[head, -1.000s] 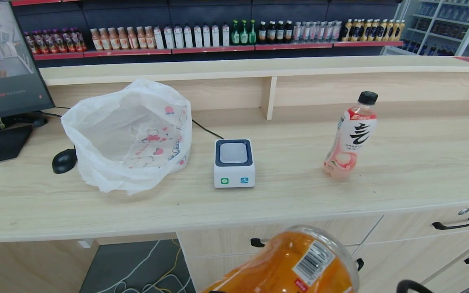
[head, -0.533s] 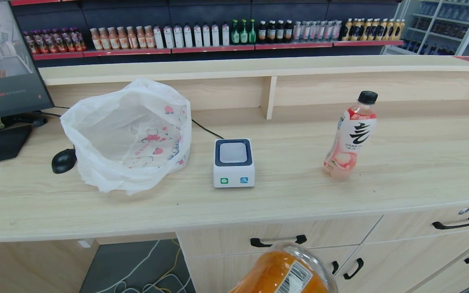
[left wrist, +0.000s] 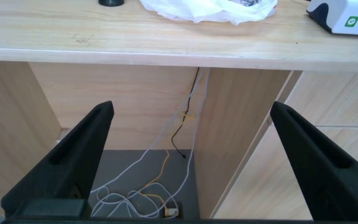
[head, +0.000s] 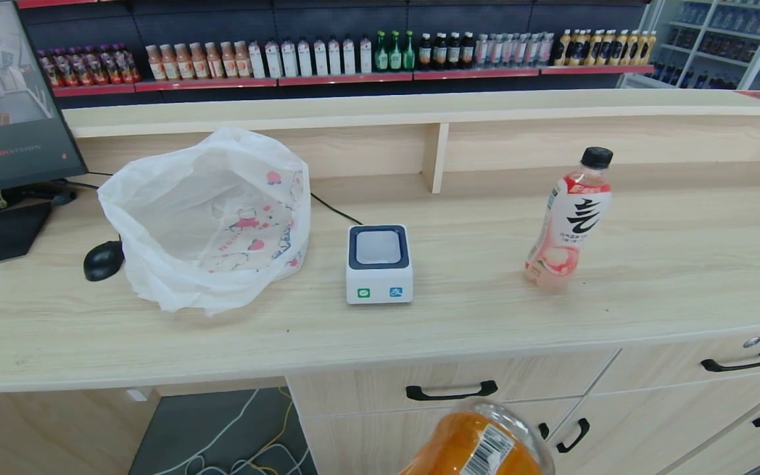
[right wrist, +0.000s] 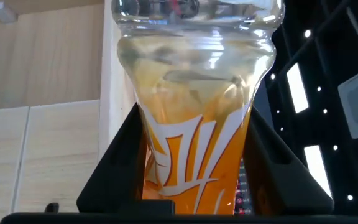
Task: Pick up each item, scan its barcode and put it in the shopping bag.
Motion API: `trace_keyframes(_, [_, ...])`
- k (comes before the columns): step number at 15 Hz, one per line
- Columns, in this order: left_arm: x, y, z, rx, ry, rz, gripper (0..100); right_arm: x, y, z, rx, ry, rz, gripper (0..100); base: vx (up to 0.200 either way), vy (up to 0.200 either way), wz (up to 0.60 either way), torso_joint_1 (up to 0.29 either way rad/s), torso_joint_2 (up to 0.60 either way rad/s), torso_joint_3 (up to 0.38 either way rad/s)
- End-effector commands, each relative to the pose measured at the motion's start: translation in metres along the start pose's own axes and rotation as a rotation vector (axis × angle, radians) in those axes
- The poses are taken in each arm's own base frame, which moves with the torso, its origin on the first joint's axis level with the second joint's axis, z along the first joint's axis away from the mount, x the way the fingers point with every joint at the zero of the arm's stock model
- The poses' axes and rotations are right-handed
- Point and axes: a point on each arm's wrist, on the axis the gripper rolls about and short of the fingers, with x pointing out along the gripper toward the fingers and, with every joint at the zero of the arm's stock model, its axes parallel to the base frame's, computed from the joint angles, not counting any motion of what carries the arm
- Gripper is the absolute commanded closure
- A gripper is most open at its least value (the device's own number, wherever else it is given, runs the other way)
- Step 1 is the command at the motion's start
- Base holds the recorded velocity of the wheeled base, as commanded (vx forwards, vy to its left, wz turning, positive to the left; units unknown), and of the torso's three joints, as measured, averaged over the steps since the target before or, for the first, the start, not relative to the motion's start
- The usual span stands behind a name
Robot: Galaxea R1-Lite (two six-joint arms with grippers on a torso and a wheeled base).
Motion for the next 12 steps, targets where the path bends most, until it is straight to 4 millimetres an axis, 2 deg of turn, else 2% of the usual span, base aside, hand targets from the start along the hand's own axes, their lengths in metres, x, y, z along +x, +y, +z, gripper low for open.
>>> trace_keyframes(1, [0.000, 0.000, 0.000, 0.000, 0.000, 0.000, 0, 0.000, 0.001, 0.000, -0.044, -0.021, 0.001, 100, 0.000, 0.000, 0.00, 0.000, 0.00, 0.000])
trace_keyframes(4, [0.000, 0.000, 0.000, 0.000, 0.000, 0.000, 0, -0.007, 0.003, -0.005, -0.071, -0.026, 0.017, 100, 0.000, 0.000, 0.00, 0.000, 0.00, 0.000])
trace_keyframes(8, [0.000, 0.000, 0.000, 0.000, 0.000, 0.000, 0, -0.023, -0.011, -0.012, -0.249, -0.031, -0.039, 100, 0.000, 0.000, 0.00, 0.000, 0.00, 0.000])
trace_keyframes(12, [0.000, 0.000, 0.000, 0.000, 0.000, 0.000, 0, -0.032, -0.018, -0.017, -0.304, -0.013, -0.065, 100, 0.000, 0.000, 0.00, 0.000, 0.00, 0.000])
